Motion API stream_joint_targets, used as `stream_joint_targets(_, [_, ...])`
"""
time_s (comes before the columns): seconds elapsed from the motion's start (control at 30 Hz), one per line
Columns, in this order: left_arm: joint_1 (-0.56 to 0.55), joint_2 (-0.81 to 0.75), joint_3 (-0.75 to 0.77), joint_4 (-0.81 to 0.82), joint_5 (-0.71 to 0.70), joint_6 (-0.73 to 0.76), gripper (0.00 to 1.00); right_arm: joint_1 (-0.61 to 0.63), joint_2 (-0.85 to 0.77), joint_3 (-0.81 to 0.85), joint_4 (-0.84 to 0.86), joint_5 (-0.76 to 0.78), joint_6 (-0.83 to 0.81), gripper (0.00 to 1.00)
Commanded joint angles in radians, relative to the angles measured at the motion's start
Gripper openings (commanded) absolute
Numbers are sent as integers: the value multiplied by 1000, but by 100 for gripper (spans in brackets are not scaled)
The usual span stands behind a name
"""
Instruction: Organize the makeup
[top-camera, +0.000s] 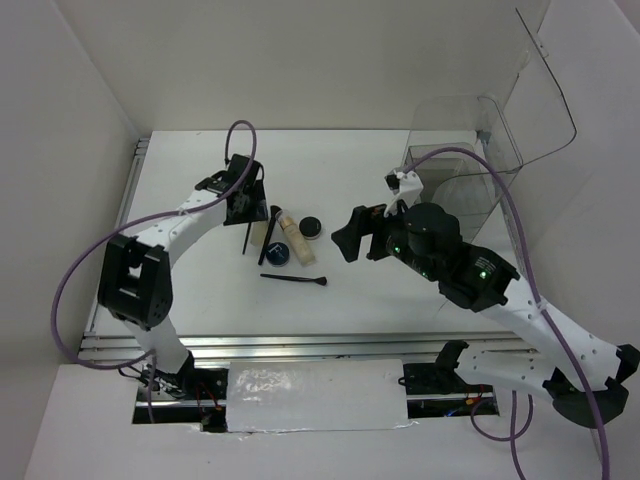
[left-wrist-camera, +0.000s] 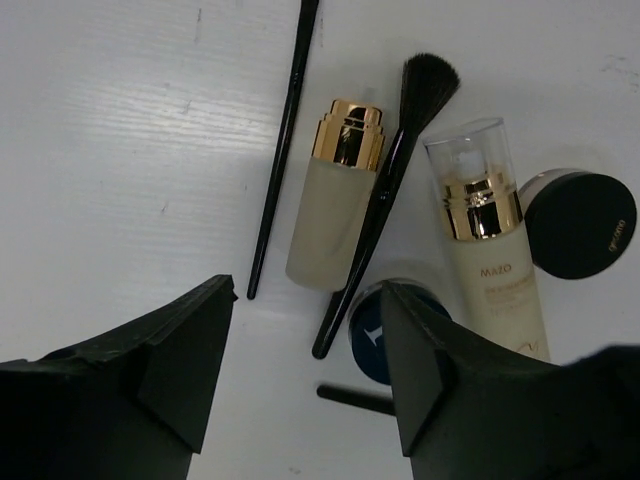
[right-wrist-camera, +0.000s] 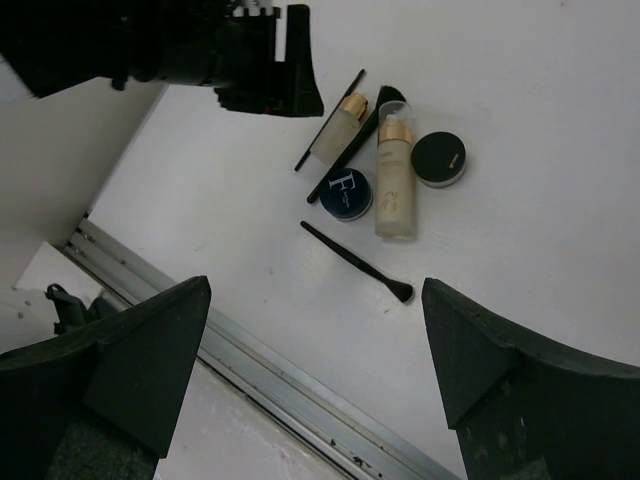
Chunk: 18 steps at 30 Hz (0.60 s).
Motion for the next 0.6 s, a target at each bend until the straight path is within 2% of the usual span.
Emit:
stream_joint_targets(0.0, [0,84,71,10,11,26,72,10,-61,-27,-10,-1,14,94])
stream_joint_targets(0.1, [0,121,74,13,-5,12,67,13,-81,-41,-12,6,16,94])
stream_joint_targets(0.43, [1,226,103,32,4,23,62,13,-68,-42,5,-20,9,95])
stream_joint_targets(0.57, [0,262,103,36,1,24,56,11,-72,-44,8,-13,8,95])
